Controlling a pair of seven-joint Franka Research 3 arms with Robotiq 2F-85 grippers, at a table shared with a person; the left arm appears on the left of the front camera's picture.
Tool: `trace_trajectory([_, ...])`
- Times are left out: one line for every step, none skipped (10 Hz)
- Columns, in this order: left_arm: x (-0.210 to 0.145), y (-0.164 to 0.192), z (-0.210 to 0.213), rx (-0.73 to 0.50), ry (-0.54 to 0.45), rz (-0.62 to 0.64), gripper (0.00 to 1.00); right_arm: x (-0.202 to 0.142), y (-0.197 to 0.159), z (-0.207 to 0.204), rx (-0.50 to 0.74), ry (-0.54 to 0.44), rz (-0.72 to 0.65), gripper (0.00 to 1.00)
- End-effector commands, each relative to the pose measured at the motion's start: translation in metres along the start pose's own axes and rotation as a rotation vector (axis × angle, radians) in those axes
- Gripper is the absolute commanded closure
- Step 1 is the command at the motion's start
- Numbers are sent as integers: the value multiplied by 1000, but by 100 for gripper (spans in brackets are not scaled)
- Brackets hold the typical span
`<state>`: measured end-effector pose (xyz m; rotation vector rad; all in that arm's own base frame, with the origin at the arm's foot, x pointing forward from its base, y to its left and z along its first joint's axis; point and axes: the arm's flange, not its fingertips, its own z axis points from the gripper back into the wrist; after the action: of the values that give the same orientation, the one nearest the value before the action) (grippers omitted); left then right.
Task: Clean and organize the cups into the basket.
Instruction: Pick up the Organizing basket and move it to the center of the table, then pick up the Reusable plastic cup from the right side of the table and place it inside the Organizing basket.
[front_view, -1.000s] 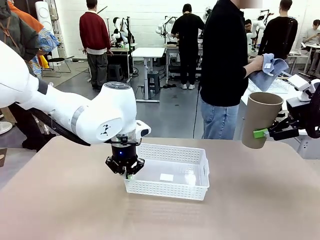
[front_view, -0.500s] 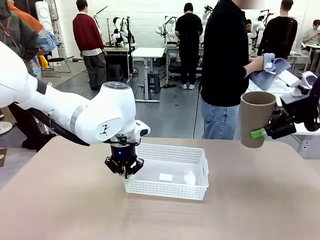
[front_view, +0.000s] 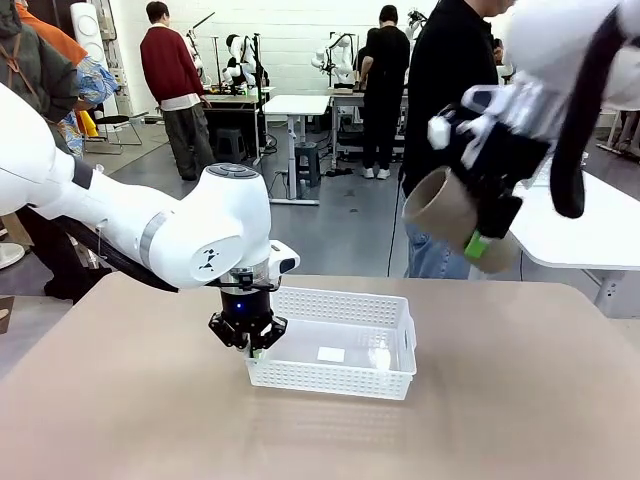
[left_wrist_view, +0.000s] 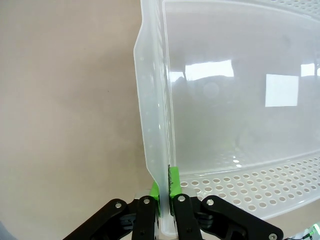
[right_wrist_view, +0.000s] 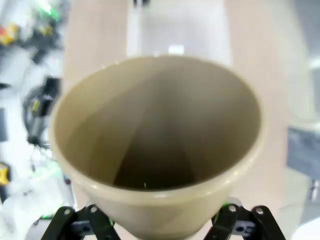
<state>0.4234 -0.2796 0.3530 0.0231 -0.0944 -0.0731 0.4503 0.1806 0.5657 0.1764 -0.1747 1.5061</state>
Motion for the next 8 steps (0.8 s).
trace_trajectory([-3,3,0,3,-7,-13,100,38,-20,-29,144,168,-11,18])
trace_trajectory([-3,3,0,3,-7,-13,100,53,-23,-44,160,202,7,18])
trace_trajectory([-3,3,0,3,-7,-13,100,65,-27,-59,174,214,32,18])
trace_trajectory([-3,3,0,3,-7,-13,100,73,-29,-74,190,215,53,18])
trace_trajectory([-3,3,0,3,-7,-13,100,77,-30,-87,205,217,69,18])
trace_trajectory([-3,3,0,3,-7,-13,100,76,-31,-91,195,196,82,18])
trace_trajectory([-3,3,0,3,-7,-13,100,68,-29,-89,144,149,116,18])
trace_trajectory([-3,3,0,3,-7,-13,100,78,-26,-99,206,198,56,18])
